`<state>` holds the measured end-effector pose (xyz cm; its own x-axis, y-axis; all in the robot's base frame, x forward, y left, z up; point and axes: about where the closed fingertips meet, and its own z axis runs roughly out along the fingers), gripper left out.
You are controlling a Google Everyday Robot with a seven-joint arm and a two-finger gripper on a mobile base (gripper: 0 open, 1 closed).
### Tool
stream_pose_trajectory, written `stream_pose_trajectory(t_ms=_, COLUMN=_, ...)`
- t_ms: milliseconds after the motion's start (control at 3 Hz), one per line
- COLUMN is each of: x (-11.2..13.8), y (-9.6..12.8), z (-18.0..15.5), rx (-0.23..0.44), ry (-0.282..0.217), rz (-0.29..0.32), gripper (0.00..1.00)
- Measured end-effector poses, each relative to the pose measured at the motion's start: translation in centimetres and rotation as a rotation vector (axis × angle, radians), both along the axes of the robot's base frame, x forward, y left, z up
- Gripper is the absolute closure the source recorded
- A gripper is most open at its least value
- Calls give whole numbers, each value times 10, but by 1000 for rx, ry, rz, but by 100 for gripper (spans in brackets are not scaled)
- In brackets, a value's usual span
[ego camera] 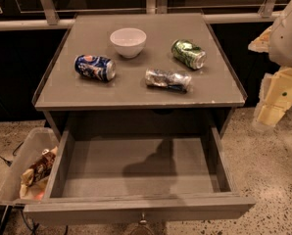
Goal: Place redbull can into top drawer
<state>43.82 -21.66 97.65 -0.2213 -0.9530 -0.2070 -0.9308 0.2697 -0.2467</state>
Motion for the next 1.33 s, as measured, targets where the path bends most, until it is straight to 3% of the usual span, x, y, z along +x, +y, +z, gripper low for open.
stream_pose_trajectory(t_ms=333, x=1, y=2, z=1, rx=2, ry=-5, rz=-1, gripper=0)
stream_pose_trajectory(t_ms=667, x=11, y=21, z=-9, rx=67, ry=-26, rz=21, gripper=0)
stream_pose_trajectory(t_ms=1000, x=27, y=41, z=-27, rx=215, ry=-68, rz=75, gripper=0)
stream_pose_trajectory(t_ms=1333, x=33, y=67, z=-27, rx=315, ry=-139, rz=124, gripper=0)
